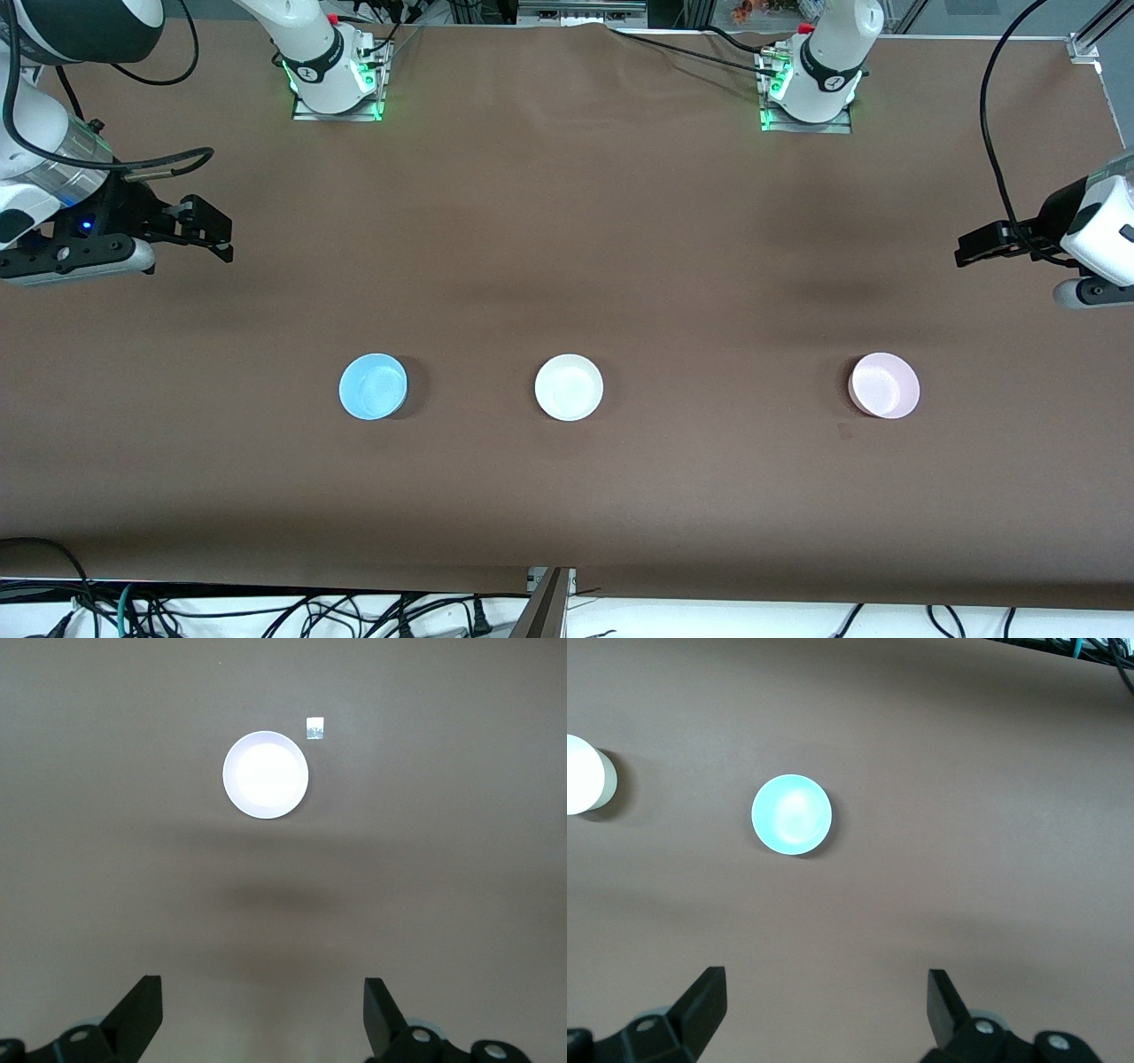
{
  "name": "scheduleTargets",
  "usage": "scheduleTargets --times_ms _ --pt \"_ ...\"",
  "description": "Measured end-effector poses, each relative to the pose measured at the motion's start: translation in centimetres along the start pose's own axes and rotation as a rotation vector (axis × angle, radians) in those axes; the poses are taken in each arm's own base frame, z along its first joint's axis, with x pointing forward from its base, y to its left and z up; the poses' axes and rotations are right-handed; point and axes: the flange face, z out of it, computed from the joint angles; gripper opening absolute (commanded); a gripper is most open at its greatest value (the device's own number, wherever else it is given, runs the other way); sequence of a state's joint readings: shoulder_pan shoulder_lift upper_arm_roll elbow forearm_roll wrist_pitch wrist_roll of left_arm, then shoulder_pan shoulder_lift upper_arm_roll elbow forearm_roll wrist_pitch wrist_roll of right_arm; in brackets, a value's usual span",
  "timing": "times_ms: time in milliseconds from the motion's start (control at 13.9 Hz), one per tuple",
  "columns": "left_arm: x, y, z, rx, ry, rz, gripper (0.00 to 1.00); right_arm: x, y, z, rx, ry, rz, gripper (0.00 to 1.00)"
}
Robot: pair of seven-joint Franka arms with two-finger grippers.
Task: Stack pink and blue bowls on white bowl
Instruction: 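Move the left gripper down toward the pink bowl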
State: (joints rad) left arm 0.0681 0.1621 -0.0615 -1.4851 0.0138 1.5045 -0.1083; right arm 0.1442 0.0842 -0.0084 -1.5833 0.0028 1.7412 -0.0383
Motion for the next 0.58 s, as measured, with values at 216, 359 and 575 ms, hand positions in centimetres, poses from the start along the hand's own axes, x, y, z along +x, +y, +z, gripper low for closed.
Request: scheduleTargets --times_ms 216,359,575 --pt "0.0 0.3 0.0 0.001 -0.001 0.005 1.0 0.0 0.0 0.0 0.0 0.0 0.0 1.0" --pt "0.1 -0.5 0.2 0.001 -0.004 -0.01 1.0 0.0 0.0 0.0 0.0 0.0 0.0 1.0" --pt "1.9 -6.5 3.0 -0.03 -0.03 -0.054 1.0 0.0 0.0 0.0 0.0 0.0 0.001 1.0"
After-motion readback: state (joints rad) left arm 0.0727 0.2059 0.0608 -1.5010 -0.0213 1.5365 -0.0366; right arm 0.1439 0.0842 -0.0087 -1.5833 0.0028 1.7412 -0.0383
